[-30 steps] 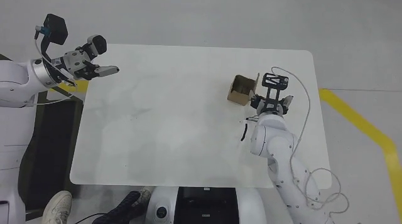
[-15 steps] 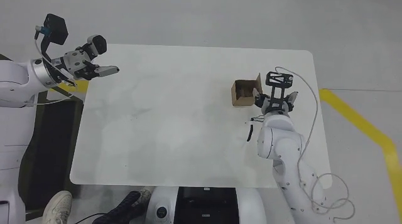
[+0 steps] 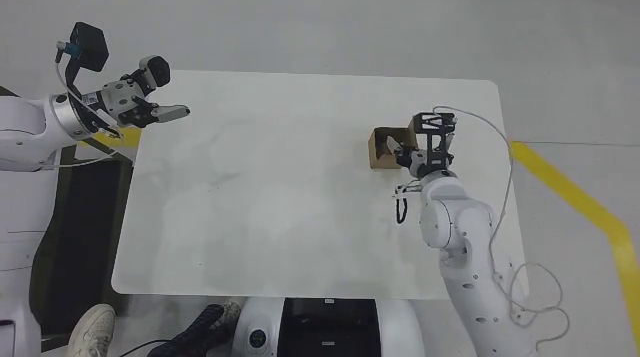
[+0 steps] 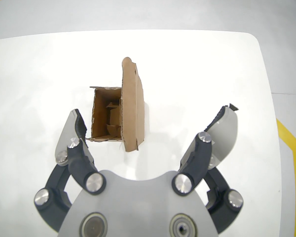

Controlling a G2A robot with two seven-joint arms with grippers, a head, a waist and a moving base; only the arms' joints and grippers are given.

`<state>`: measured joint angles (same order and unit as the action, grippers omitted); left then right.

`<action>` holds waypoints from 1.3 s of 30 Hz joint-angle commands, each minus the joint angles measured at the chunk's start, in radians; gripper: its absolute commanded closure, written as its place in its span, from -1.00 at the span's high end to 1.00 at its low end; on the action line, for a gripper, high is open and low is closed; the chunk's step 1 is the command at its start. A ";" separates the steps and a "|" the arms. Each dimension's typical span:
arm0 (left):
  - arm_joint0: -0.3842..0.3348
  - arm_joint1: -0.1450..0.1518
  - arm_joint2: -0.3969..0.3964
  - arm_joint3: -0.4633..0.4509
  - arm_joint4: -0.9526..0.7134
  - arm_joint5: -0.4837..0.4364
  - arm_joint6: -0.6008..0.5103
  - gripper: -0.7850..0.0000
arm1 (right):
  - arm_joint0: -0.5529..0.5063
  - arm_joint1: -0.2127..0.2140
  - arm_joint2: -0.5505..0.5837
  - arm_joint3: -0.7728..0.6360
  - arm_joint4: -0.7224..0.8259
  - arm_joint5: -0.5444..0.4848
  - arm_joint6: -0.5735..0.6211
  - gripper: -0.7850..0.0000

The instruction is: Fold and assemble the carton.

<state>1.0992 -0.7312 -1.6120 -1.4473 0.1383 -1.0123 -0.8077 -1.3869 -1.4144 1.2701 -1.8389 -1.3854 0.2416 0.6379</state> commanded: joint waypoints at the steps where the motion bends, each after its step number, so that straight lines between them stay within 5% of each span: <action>1: 0.000 0.000 0.000 0.000 0.000 0.000 0.000 1.00 | 0.000 0.001 0.011 0.017 0.024 -0.030 -0.015 1.00; 7: 0.000 0.000 0.000 0.000 0.000 0.000 0.000 1.00 | 0.010 0.005 0.024 0.061 0.057 -0.101 -0.047 0.91; 9: 0.000 0.000 0.000 0.000 0.000 0.000 0.000 1.00 | 0.008 0.005 0.025 0.063 0.057 -0.102 -0.059 0.11; 11: 0.000 0.000 0.000 0.000 0.000 0.000 0.000 1.00 | 0.005 0.005 0.027 0.065 0.061 -0.097 -0.068 -0.11; 24: 0.000 0.000 0.000 0.000 0.000 0.000 0.000 1.00 | 0.013 0.003 0.026 0.089 0.089 -0.080 -0.081 -0.23; 39: 0.000 0.000 0.000 0.000 0.000 0.000 0.000 1.00 | 0.027 0.001 0.032 0.090 0.135 -0.035 -0.040 -1.00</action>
<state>1.0992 -0.7312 -1.6120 -1.4473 0.1383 -1.0123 -0.8077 -1.3587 -1.4135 1.3019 -1.7469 -1.2522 0.2042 0.5945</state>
